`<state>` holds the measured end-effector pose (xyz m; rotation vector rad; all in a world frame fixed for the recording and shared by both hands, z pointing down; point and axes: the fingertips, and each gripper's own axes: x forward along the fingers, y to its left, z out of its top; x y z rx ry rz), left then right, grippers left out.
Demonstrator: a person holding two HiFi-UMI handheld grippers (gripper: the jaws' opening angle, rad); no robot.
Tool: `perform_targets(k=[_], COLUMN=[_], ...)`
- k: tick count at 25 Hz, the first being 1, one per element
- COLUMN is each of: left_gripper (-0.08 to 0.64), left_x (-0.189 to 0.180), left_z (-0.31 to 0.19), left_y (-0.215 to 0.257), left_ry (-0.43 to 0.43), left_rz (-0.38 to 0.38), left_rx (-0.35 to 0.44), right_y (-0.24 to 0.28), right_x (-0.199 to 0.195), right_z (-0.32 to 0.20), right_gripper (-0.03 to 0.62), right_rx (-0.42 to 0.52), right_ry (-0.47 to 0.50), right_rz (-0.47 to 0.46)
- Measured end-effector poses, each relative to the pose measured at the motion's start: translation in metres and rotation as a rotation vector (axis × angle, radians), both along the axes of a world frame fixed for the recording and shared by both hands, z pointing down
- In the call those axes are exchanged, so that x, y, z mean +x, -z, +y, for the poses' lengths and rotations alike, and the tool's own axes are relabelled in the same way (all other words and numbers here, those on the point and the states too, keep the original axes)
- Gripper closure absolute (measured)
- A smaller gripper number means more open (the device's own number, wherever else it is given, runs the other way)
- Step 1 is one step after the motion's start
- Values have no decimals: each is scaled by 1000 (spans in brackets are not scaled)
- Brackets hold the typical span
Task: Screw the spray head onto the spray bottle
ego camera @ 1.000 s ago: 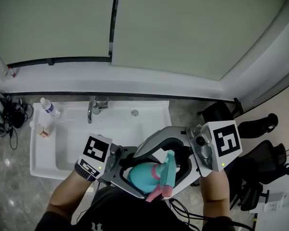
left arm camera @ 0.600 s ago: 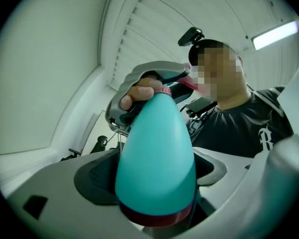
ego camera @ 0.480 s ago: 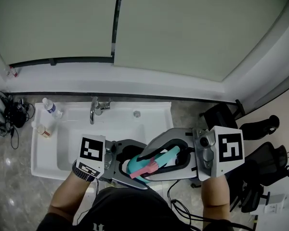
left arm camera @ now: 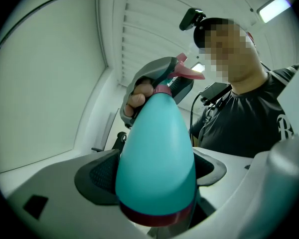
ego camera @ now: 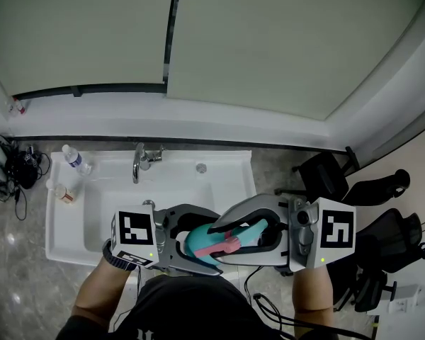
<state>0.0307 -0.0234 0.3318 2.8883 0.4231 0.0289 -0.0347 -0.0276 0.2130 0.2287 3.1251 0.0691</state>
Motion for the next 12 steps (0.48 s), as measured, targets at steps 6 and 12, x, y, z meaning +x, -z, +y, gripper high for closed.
perform_targets(k=[6,12], left_gripper=[143,144], left_x=[-11,-21], left_z=[5,8], left_y=[-15,-22], left_ry=[23,49], left_rz=[-67,-108], left_rx=[-8,-7], right_y=[-12,-17], right_x=[-6,-14], right_z=[2,4], right_gripper=[491,491], right_rx=[-39,-59], right_ry=[-17,-24], right_rz=[-26,-41])
